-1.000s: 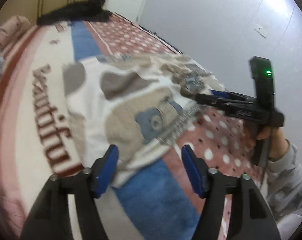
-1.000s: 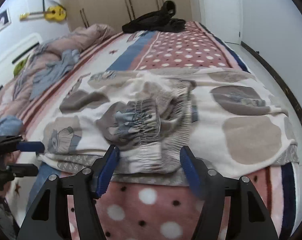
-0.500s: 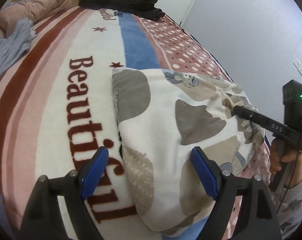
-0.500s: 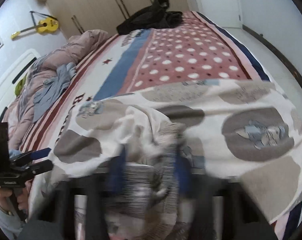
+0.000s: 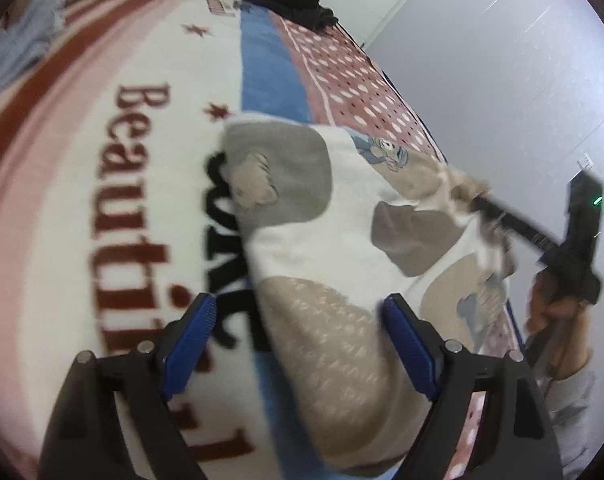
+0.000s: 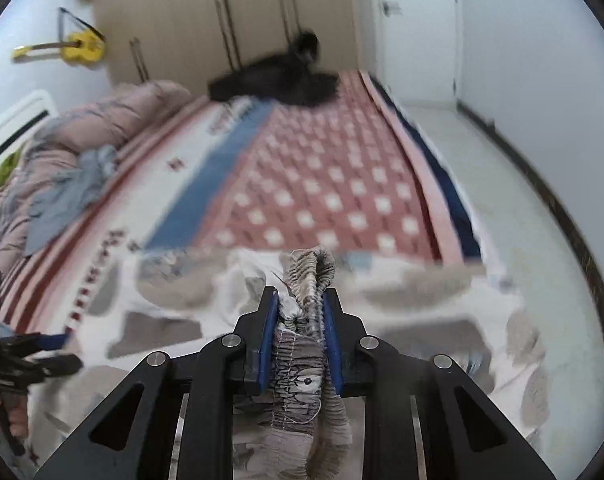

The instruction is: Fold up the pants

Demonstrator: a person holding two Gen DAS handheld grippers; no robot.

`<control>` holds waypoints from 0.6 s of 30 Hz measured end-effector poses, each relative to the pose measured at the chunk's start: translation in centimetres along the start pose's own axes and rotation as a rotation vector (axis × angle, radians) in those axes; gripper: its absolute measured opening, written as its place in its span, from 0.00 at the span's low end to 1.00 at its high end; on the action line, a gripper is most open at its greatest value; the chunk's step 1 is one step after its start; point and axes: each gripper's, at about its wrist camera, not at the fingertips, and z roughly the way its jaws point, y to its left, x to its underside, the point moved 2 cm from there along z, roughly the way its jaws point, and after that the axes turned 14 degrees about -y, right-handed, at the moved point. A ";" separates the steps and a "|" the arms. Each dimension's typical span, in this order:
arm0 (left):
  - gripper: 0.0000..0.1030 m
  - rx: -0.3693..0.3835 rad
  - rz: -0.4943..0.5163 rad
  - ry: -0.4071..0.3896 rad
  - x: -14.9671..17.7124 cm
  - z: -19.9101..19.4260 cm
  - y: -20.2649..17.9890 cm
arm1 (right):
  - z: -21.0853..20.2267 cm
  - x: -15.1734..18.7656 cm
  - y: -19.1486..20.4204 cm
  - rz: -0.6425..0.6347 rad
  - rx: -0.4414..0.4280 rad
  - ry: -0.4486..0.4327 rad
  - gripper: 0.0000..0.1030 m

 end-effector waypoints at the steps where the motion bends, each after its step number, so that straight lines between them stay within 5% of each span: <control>1: 0.80 0.002 0.002 0.001 0.1 0.5 -0.3 | 0.3 0.9 -0.5 0.020 -0.008 0.025 0.25; 3: 0.80 -0.003 0.018 0.001 0.2 1.2 -0.9 | 0.1 2.3 -1.2 0.053 -0.014 0.026 0.29; 5: 0.69 0.007 0.016 0.003 0.1 1.7 -1.4 | -1.0 2.8 -1.8 0.082 -0.030 -0.004 0.33; 7: 0.34 0.037 0.004 0.021 0.1 2.1 -2.0 | -2.8 3.1 -2.2 0.107 -0.051 -0.035 0.33; 10: 0.12 0.026 -0.001 0.025 0.1 2.3 -2.4 | -5.5 3.3 -2.7 0.144 -0.070 -0.080 0.33; 14: 0.08 -0.058 0.118 -0.029 -0.1 0.6 -3.2 | -8.9 4.0 -3.6 0.167 -0.081 -0.114 0.33; 18: 0.05 -0.144 0.120 -0.063 -1.3 -1.8 -1.0 | -11.9 5.3 -5.4 0.189 -0.047 -0.130 0.33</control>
